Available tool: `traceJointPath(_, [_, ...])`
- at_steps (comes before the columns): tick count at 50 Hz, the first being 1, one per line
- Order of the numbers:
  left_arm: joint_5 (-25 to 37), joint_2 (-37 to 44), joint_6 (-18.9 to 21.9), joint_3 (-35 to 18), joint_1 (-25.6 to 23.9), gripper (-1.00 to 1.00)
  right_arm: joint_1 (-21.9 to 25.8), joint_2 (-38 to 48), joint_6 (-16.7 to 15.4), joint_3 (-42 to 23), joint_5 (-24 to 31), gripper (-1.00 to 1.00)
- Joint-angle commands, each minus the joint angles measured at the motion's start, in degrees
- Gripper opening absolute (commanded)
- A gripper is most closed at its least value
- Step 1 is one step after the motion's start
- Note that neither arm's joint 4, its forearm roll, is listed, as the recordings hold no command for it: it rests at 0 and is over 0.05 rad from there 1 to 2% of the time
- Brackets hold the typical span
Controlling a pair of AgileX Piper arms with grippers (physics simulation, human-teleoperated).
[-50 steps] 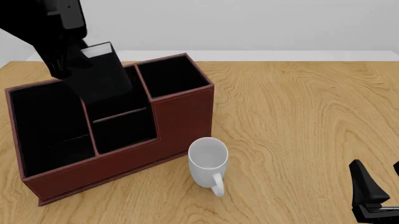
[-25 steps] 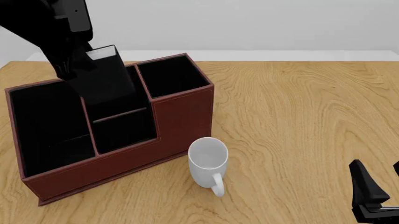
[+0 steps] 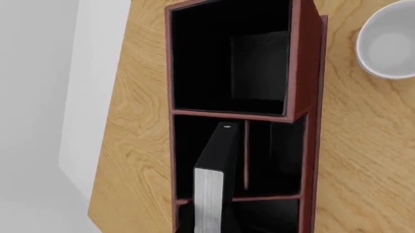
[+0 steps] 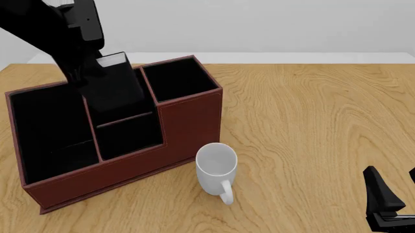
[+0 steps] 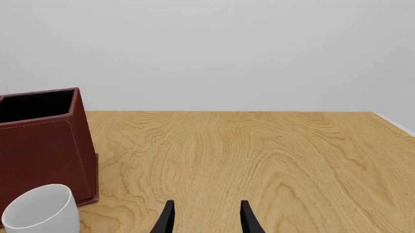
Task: Pick up the book and place it in the front compartment of the caddy.
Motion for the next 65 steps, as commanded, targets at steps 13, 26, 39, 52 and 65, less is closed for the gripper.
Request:
traceJointPath(13, [-3.7,1.5,0.1,1.7,-0.9,-1.00,0.0,0.0,0.0,0.0,0.0,1.00])
traceJointPath(26, [-5.7,2.5,0.4,3.5,-0.3,-1.00,0.0,0.0,0.0,0.0,0.0,1.00])
traceJointPath(39, [-7.5,3.3,1.3,5.0,0.8,-1.00,0.0,0.0,0.0,0.0,0.0,1.00])
traceJointPath(52, [-9.7,3.0,3.2,7.6,3.0,-1.00,0.0,0.0,0.0,0.0,0.0,1.00])
traceJointPath(65, [-11.3,3.0,4.1,9.1,4.6,-1.00,0.0,0.0,0.0,0.0,0.0,1.00])
